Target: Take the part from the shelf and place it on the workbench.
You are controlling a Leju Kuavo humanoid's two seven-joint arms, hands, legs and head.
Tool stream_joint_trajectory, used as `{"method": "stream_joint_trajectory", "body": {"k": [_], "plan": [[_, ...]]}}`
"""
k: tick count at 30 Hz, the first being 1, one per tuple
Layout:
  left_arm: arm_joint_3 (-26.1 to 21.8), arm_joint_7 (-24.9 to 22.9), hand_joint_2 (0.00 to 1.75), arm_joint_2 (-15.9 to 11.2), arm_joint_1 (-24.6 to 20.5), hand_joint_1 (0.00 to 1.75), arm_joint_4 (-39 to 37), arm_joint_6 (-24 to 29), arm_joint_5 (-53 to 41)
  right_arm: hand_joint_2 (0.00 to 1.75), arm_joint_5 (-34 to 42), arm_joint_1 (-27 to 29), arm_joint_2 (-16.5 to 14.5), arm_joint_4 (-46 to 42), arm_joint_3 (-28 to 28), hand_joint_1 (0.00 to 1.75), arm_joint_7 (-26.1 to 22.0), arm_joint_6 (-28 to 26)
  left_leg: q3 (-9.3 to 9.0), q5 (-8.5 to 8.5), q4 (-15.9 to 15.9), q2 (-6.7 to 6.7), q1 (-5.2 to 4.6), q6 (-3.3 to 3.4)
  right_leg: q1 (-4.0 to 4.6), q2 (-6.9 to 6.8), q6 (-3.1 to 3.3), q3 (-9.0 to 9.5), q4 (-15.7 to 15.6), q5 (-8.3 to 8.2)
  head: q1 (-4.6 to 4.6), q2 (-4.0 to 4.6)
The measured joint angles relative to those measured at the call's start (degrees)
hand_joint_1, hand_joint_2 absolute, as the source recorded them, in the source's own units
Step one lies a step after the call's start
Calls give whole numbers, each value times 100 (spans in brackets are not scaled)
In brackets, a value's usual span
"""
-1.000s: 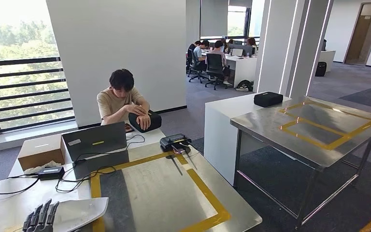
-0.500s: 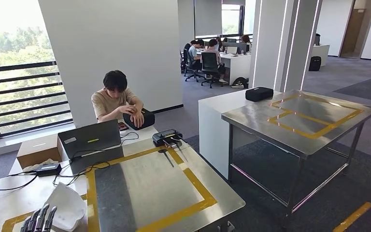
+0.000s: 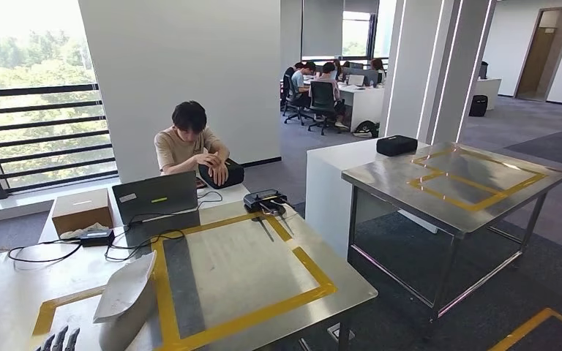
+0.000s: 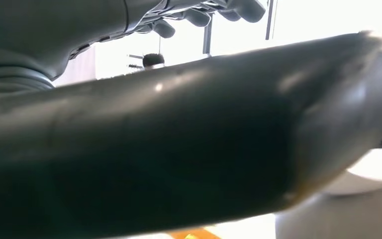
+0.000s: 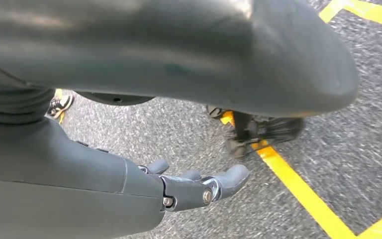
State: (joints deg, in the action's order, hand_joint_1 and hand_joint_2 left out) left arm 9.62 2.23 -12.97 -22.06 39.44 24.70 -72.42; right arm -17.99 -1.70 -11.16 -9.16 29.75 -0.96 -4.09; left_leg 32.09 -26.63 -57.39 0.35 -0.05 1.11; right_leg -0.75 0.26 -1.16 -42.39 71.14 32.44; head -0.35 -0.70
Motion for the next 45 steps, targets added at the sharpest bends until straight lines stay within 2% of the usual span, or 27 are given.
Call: {"method": "stream_joint_trajectory", "body": {"k": [1, 3, 4, 6, 7, 8, 11, 13, 15, 16, 18, 20, 22, 23, 25, 27, 29, 31, 32, 33, 35, 37, 38, 39, 41, 42, 45], "plan": [[-8, 0, 0, 11, 10, 0, -13, 0, -10, 0, 0, -1, 2, 0, 2, 0, 3, -2, 93, 61, -15, 4, -3, -2, 1, 0, -12, -21, 280, 86, 5, -1], [-39, -7, 0, 25, 35, 0, -19, 8, -46, 0, -2, -2, 4, 0, 5, 0, 10, -15, 274, 166, -63, 11, -6, -22, 4, -1, -13, 212, 288, -92, 13, -1], [-67, -15, 0, 27, 51, 0, -4, 29, -68, 0, -5, -4, 5, 0, 8, 0, 13, -21, 355, 208, -97, 14, -5, -40, 4, -2, -2, 480, -9, -231, 16, -1], [-148, -36, 0, 23, 83, 0, 73, 140, -103, 0, -12, -18, 9, 0, 10, 0, 13, -33, 479, 274, -166, 23, -12, -90, 23, -1, 50, 1025, -756, -238, 20, -1], [-193, -42, 0, 21, 96, 0, 138, 227, -111, 0, -15, -22, 9, 0, 11, 0, 13, -35, 508, 305, -190, 26, -15, -121, 34, 1, 87, 1183, -1010, -190, 16, -1], [-239, -43, 0, 18, 108, 0, 212, 313, -118, 0, -20, -25, 9, 0, 12, 0, 13, -38, 522, 339, -199, 28, -19, -153, 49, 3, 126, 1236, -1124, -138, 12, -2], [-385, -34, 0, 17, 209, 0, 563, 444, -157, 0, -38, -28, 4, 0, 15, 0, 13, -41, 558, 395, -194, 16, -6, -258, 42, -9, 253, 1142, -1160, -267, 4, 0], [-488, -38, 0, 22, 332, 0, 855, 484, -191, 0, -46, -36, 1, 0, 23, 0, 10, -48, 689, 42, -493, -4, 15, -329, 11, -24, 323, 1019, -1199, -404, -8, 1], [-585, -69, 0, 49, 501, 0, 1185, 595, -206, 0, -48, -34, 2, 0, 36, 0, 5, -58, 865, -522, -1192, -13, 35, -386, 9, -24, 337, 875, -1200, -533, -21, -1], [-634, -87, 0, 69, 603, 0, 1365, 655, -207, 0, -48, -29, 2, 0, 43, 0, 3, -64, 913, -681, -1531, -14, 41, -404, 9, -23, 331, 797, -1196, -598, -25, -1], [-713, -109, 0, 109, 788, 0, 1664, 718, -205, 0, -48, -24, 2, 0, 53, 0, 1, -74, 768, -619, -1726, -15, 46, -406, 9, -23, 311, 640, -1189, -723, -31, -2], [-789, -121, 0, 141, 919, 0, 1932, 795, -153, 0, -48, -30, 2, 0, 59, 0, 3, -82, 232, -376, -1126, -17, 47, -374, 9, -25, 278, 505, -1183, -842, -34, -2], [-898, -77, 0, 183, 1044, 0, 2228, 990, 16, 0, -48, -37, 1, 0, 63, 0, 7, -90, -322, -401, -333, -24, 23, -319, 15, -24, 222, 438, -1188, -943, -33, -2], [-971, -22, 0, 211, 1118, 0, 2377, 1111, 132, 0, -48, -39, 1, 0, 65, 0, 9, -92, -455, -463, -107, -31, 6, -285, 12, -23, 188, 433, -1197, -990, -35, -2], [-1127, 109, 0, 279, 1305, 0, 2656, 1308, 359, 0, -48, -30, 1, 0, 69, 0, 12, -96, -456, -452, 1, -39, -30, -193, -1, -16, 98, 442, -1246, -1097, -32, -2], [-1235, 234, 0, 365, 1472, 0, 2882, 1398, 502, 0, -48, -13, 1, 0, 75, 0, 12, -99, -380, -337, 28, -25, -24, -82, -16, -7, 19, 399, -1173, -994, -30, 0], [-1300, 340, 0, 462, 1620, 0, 3052, 1439, 596, 0, -49, -4, 3, 0, 84, 0, 4, -99, -245, -195, 41, -14, -7, 0, -23, -5, -28, 257, -719, -480, -14, 2], [-1338, 419, 0, 547, 1755, 0, 3138, 1446, 699, 0, -52, -11, 4, 0, 88, 0, -7, -97, -80, -62, 19, -15, -21, 31, -17, -7, -54, 112, -8, 49, 3, 2], [-1350, 449, 0, 589, 1805, 0, 3149, 1436, 760, 0, -60, -14, 6, 0, 89, 0, -10, -96, 18, 8, 0, -14, -30, 36, -13, -7, -57, 107, 262, 130, 5, 2], [-1358, 475, 0, 626, 1840, 0, 3141, 1417, 822, 0, -71, -15, 7, 0, 90, 0, -11, -98, 115, 70, -23, -14, -38, 34, -7, -7, -52, 167, 379, 83, 10, 2], [-1384, 531, 0, 709, 1869, 0, 3009, 1336, 988, 0, -102, -23, 9, 0, 91, 0, -9, -101, 315, 184, -84, -15, -48, 17, 18, -7, -5, 626, -20, -202, 20, 1], [-1419, 565, 0, 821, 1852, 0, 2695, 1212, 1153, 0, -132, -46, 15, -2, 91, 0, -4, -102, 447, 280, -137, -15, -60, -23, 61, -9, 79, 1216, -825, -201, 25, 1], [-1439, 567, 0, 885, 1819, 0, 2459, 1145, 1223, 0, -143, -56, 17, -3, 91, 0, -1, -101, 472, 321, -146, -12, -61, -52, 77, -8, 117, 1373, -1103, -128, 25, 1], [-1465, 562, 44, 951, 1773, 0, 2147, 1048, 1300, 0, -156, -62, 19, -4, 91, 0, 5, -98, 481, 360, -134, -9, -59, -85, 91, -8, 152, 1428, -1255, -64, 21, 1], [-1552, 552, 131, 1050, 1635, 0, 1349, 659, 1522, 0, -182, -62, 16, -5, 91, 0, 28, -90, 479, 431, -58, -5, -61, -143, 87, -12, 210, 1376, -1340, -114, 24, 1], [-1624, 564, 175, 1083, 1570, 0, 901, 343, 1696, 44, -197, -62, 13, -6, 92, 0, 41, -87, 478, 413, 2, 1, -73, -138, 71, -13, 195, 1349, -1366, -95, 20, 1], [-1924, 675, 175, 1171, 1478, 0, -264, -498, 2207, 175, -220, -40, 7, -9, 95, 0, 85, -84, 512, 190, 106, 20, -121, -55, 26, -21, 148, 1284, -1431, -146, 4, 0]]}}
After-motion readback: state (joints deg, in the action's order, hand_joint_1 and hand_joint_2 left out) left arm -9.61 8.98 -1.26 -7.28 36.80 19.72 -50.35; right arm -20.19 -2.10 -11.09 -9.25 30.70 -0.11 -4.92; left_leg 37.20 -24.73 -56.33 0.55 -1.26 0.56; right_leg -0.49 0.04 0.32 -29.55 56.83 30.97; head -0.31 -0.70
